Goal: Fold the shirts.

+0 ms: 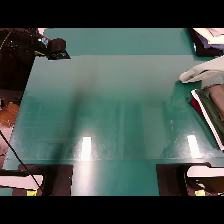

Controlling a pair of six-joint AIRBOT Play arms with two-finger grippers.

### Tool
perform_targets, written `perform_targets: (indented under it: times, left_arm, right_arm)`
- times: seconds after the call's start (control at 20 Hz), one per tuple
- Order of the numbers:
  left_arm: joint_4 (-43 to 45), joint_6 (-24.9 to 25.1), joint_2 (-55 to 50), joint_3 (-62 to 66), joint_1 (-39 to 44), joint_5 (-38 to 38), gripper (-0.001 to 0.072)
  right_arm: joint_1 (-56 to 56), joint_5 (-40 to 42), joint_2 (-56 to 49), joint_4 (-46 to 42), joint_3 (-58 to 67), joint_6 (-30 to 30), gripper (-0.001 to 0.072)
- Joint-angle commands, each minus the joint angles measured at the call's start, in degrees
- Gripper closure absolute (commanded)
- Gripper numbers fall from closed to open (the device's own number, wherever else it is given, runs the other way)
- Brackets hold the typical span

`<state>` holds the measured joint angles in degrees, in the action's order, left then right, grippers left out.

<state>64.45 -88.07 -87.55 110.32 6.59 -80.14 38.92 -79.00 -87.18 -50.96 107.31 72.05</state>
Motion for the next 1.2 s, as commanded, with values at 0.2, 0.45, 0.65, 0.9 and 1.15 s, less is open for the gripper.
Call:
perform_targets:
  times: [0.2,0.45,0.65,0.9,1.15]
  left_arm:
    - [-0.2,3.1,0.0,0.0,0.0,0.0,0.0679]
    - [-0.2,5.9,0.0,0.0,0.0,0.0,0.0679]
    - [-0.2,6.8,0.0,0.0,0.0,0.0,0.0678]
    - [-0.2,7.5,0.0,0.0,0.0,-0.5,0.0678]
    - [-0.2,8.4,0.0,0.0,0.0,-0.5,0.0678]
  right_arm:
    - [5.9,-3.6,5.4,-0.3,7.9,0.7,0.0697]
    - [13.3,-8.0,13.0,-7.9,0.6,6.6,0.0696]
    - [17.3,-10.3,18.5,-20.8,-9.3,10.7,0.0695]
    - [20.1,-10.4,21.9,-34.1,-20.8,11.1,0.0694]
    - [26.1,-10.0,22.1,-38.6,-28.2,14.3,0.0144]
